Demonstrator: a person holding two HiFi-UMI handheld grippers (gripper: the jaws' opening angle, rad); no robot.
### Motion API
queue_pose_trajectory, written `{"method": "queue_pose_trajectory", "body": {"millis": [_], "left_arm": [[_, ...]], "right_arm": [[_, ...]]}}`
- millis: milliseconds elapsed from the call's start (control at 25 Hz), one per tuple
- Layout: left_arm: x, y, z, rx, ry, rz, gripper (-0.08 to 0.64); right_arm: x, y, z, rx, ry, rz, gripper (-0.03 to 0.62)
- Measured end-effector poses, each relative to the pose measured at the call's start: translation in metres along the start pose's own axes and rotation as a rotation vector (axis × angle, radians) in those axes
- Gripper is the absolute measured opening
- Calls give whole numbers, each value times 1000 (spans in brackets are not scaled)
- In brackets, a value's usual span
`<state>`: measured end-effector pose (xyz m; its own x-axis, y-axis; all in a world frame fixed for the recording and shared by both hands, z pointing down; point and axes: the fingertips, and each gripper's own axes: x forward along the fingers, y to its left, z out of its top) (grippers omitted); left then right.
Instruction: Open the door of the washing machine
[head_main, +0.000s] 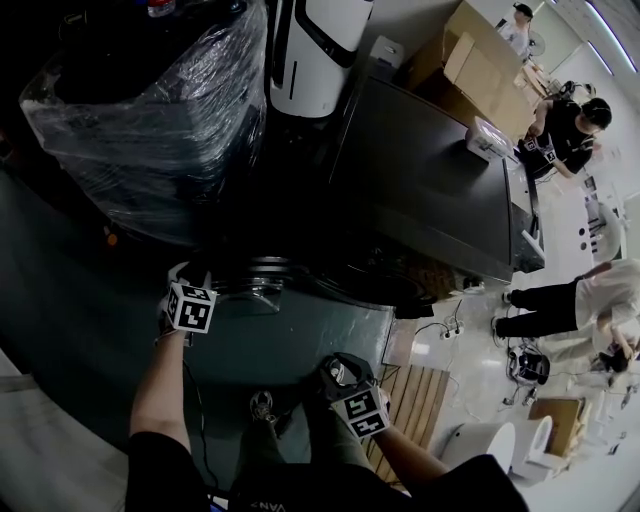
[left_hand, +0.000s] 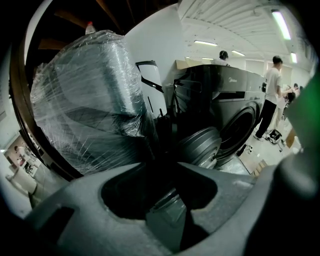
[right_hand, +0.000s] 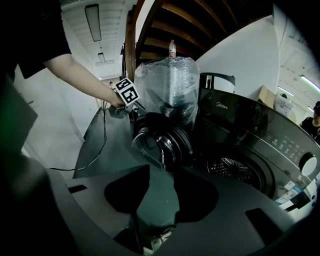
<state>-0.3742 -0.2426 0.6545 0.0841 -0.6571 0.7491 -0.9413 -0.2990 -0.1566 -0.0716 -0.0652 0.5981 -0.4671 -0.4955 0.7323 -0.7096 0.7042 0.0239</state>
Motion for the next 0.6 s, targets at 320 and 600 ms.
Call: {"method": "queue_pose_trajectory", "body": {"millis": [320,600], "left_arm": [[-55,-29,-2,-2,-101,0,164],[-119,-52,-7,1,-187,-12,146]], "right_arm": [[-13,17,17,1,-57,-12,155],[-39,30,42,-8,-137,-50,153]]}}
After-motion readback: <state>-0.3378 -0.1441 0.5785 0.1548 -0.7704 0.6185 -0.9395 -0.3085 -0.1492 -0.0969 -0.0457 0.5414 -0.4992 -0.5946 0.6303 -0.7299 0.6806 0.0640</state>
